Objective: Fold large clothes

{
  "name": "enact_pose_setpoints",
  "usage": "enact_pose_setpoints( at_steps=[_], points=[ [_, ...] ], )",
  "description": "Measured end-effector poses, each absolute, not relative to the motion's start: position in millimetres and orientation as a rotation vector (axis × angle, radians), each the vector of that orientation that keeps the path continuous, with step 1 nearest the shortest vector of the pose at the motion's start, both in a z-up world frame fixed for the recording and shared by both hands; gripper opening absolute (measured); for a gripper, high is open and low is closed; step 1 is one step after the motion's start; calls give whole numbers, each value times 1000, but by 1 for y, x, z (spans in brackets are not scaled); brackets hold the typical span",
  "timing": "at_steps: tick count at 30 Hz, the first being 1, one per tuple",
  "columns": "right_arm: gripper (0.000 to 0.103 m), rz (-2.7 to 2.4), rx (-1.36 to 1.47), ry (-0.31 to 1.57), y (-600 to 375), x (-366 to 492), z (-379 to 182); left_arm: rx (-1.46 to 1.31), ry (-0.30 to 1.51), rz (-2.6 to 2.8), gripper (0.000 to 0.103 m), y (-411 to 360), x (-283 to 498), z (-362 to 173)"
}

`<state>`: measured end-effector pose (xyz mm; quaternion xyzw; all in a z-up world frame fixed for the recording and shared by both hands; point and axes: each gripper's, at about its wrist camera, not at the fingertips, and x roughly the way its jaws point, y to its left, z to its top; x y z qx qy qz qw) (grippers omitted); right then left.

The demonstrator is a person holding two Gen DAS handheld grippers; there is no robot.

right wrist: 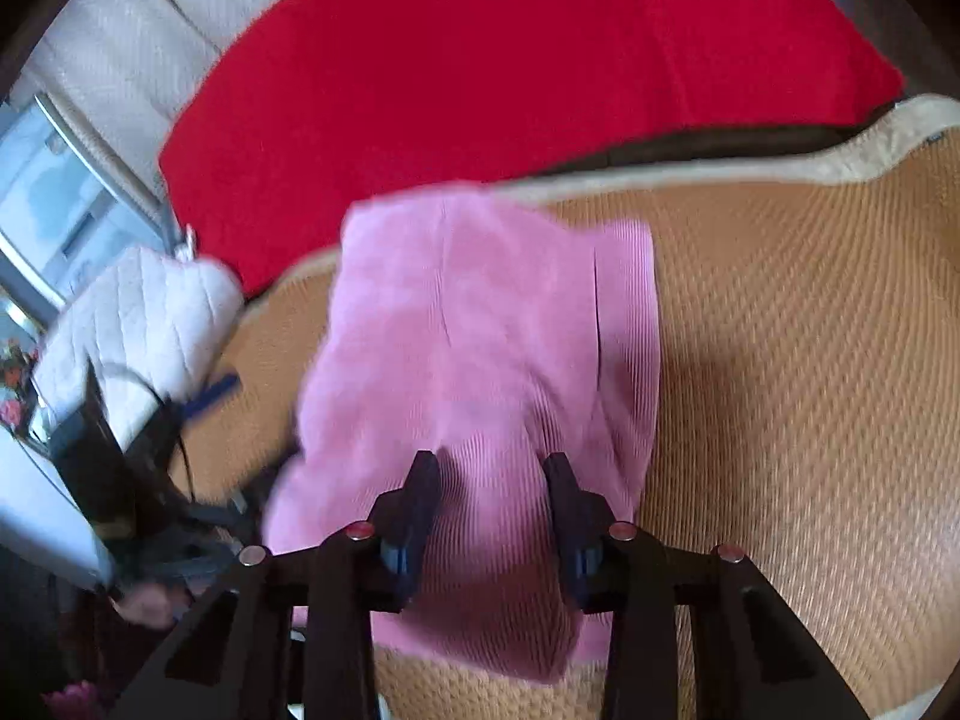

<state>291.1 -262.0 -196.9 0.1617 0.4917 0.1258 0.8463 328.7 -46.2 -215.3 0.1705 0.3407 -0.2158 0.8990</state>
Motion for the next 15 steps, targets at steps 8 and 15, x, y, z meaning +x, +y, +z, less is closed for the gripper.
enact_pose_setpoints(
  at_steps=[8, 15],
  points=[
    [38, 249, 377, 1037, -246, 286, -222, 369, 700, -445, 103, -47, 330, -217],
    [40, 282, 443, 1033, -266, 289, -220, 317, 725, -459, 103, -44, 337, -218]
  ],
)
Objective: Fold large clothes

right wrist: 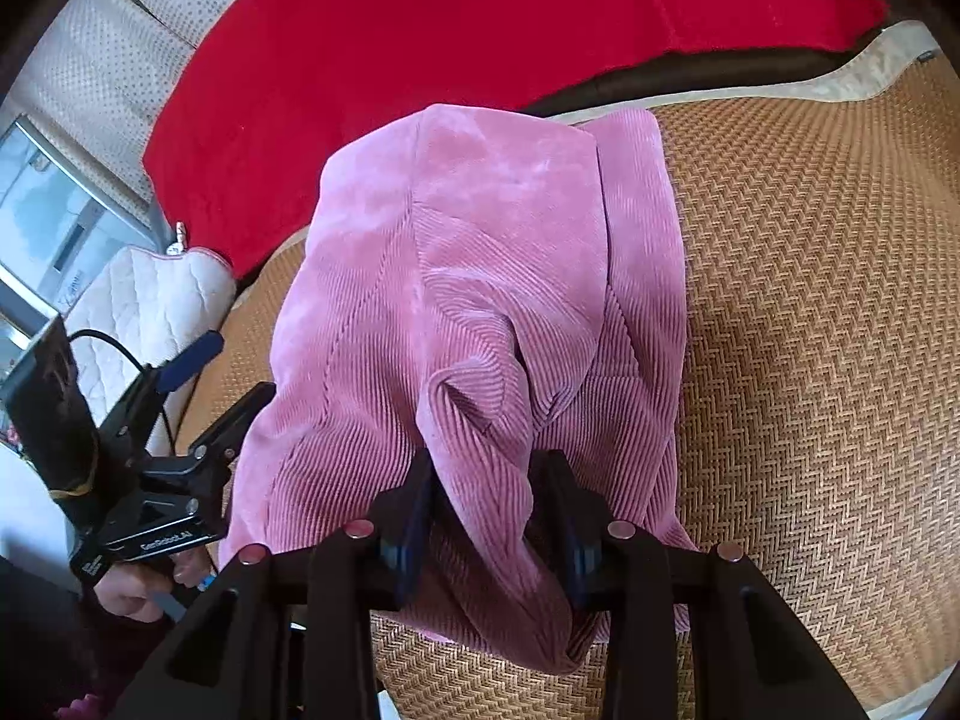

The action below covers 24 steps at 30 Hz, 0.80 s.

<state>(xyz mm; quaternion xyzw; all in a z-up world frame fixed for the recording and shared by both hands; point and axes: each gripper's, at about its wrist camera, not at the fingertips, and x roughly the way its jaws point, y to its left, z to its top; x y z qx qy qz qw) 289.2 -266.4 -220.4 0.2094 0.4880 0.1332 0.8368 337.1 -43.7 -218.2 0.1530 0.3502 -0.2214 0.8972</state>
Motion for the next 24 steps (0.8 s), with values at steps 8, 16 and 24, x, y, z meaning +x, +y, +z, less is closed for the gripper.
enact_pose_setpoints(
  at_steps=[8, 16, 24],
  points=[
    [72, 302, 602, 895, -321, 277, -193, 215, 714, -539, 103, -28, 337, -204],
    [81, 273, 720, 917, -351, 295, -211, 67, 796, -629, 103, -26, 352, -206],
    [81, 330, 813, 971, -344, 322, -241, -120, 971, -771, 103, -29, 382, -229]
  ],
)
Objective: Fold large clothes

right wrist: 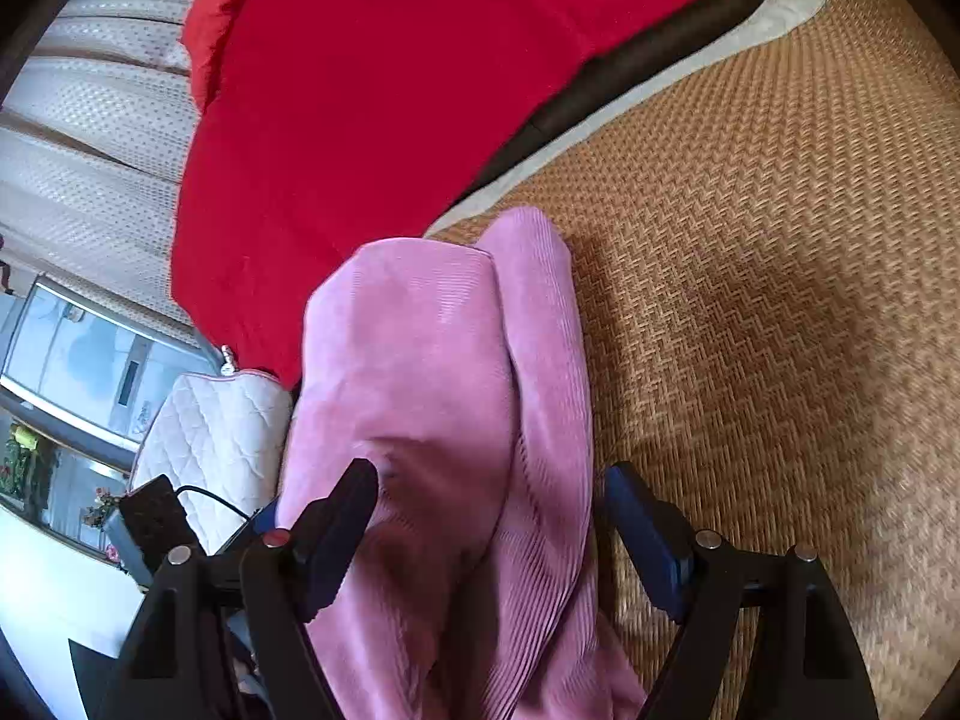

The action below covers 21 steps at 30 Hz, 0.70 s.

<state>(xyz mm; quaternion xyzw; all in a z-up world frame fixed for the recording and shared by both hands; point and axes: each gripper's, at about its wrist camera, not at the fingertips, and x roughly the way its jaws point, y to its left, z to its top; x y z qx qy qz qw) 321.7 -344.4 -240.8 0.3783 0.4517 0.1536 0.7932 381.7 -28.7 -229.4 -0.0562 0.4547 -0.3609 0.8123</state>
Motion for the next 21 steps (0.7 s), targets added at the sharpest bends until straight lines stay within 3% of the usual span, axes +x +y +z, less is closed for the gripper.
enact_pose_setpoints(
  at_steps=[7, 9, 11, 13, 15, 21],
  points=[
    [81, 446, 888, 965, -329, 335, -252, -245, 1035, -865, 102, -42, 391, -246],
    [77, 449, 866, 965, -319, 333, -249, -284, 1014, -893, 100, -42, 392, -244],
    [64, 462, 847, 953, -311, 332, -243, -286, 993, -903, 96, -45, 393, -242],
    [58, 476, 845, 932, -305, 332, -234, -282, 969, -913, 92, -49, 394, -237],
    [56, 493, 840, 900, -299, 331, -225, -287, 945, -920, 86, -49, 395, -228],
    [55, 581, 892, 824, -285, 323, -207, -223, 843, -891, 85, -38, 389, -194]
  ],
)
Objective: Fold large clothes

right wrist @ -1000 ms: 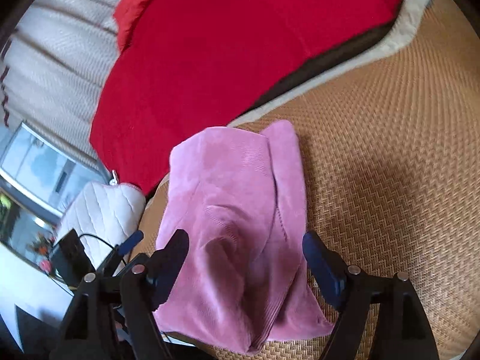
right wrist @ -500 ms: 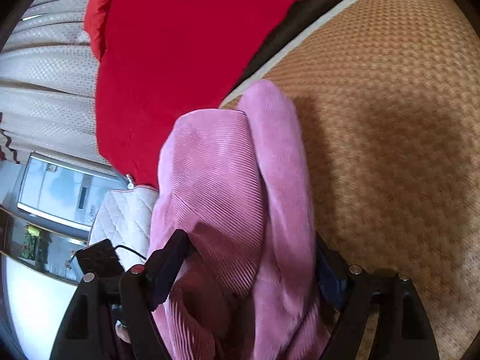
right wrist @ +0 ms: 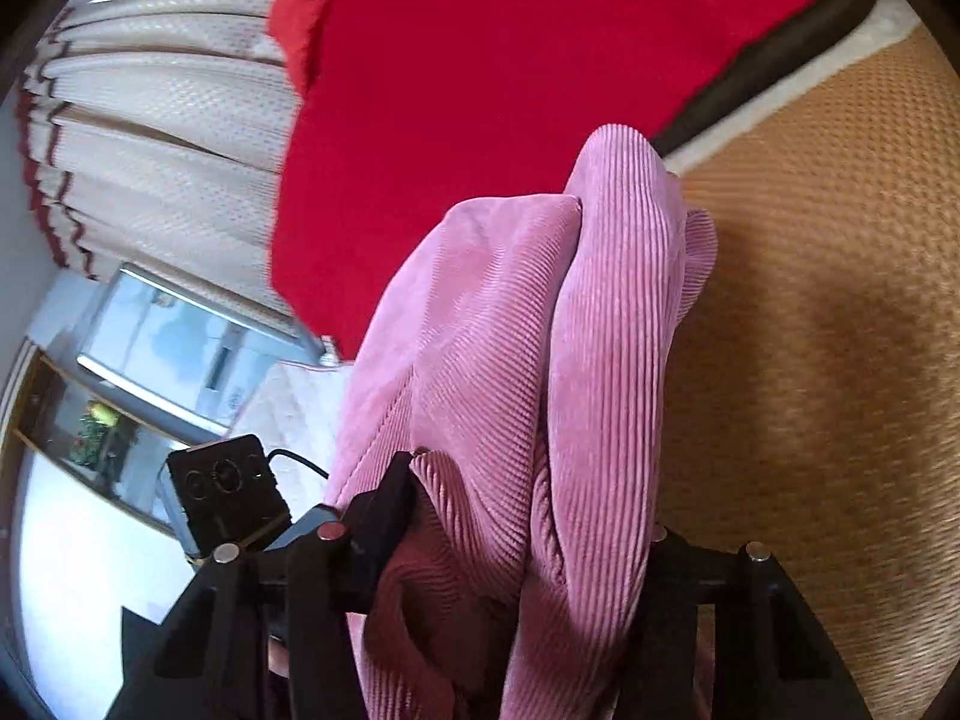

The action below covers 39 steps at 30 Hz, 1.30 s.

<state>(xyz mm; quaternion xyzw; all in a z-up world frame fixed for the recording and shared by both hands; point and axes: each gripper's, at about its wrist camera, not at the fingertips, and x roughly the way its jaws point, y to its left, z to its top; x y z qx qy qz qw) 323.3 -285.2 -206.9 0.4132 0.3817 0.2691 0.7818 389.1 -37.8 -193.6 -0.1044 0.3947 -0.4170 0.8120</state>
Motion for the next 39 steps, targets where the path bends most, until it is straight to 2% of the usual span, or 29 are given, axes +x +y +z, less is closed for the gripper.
enact_pose_setpoints(
  at_steps=[4, 7, 9, 17, 19, 20, 21, 22, 23, 27, 29, 34, 39],
  points=[
    [55, 543, 963, 850, -278, 329, -230, -180, 846, -811, 84, -24, 394, -194],
    [67, 375, 872, 917, -278, 337, -245, -94, 913, -701, 84, -26, 402, -214],
    [69, 374, 906, 933, -282, 337, -248, -52, 948, -664, 87, -30, 403, -223],
    [69, 321, 734, 762, -302, 294, -174, 16, 853, -598, 87, -21, 372, -199],
    [63, 368, 662, 754, -284, 286, -157, 61, 832, -594, 87, -25, 362, -195],
    [54, 385, 627, 760, -275, 283, -152, 77, 823, -595, 87, -23, 358, -195],
    [50, 398, 590, 773, -266, 282, -149, 90, 812, -598, 87, -21, 352, -193],
    [40, 410, 547, 800, -252, 282, -148, 101, 808, -600, 87, -22, 350, -193],
    [38, 415, 524, 825, -241, 284, -149, 116, 809, -602, 87, -22, 347, -195],
    [33, 370, 461, 1004, -218, 287, -198, 153, 901, -607, 89, -14, 348, -219],
    [34, 354, 429, 992, -215, 277, -210, 159, 916, -613, 89, -13, 347, -225],
    [32, 362, 457, 1022, -227, 284, -191, 177, 865, -600, 89, -11, 341, -219],
    [32, 328, 461, 912, -243, 322, -147, 175, 866, -603, 89, -11, 342, -219]
  ],
)
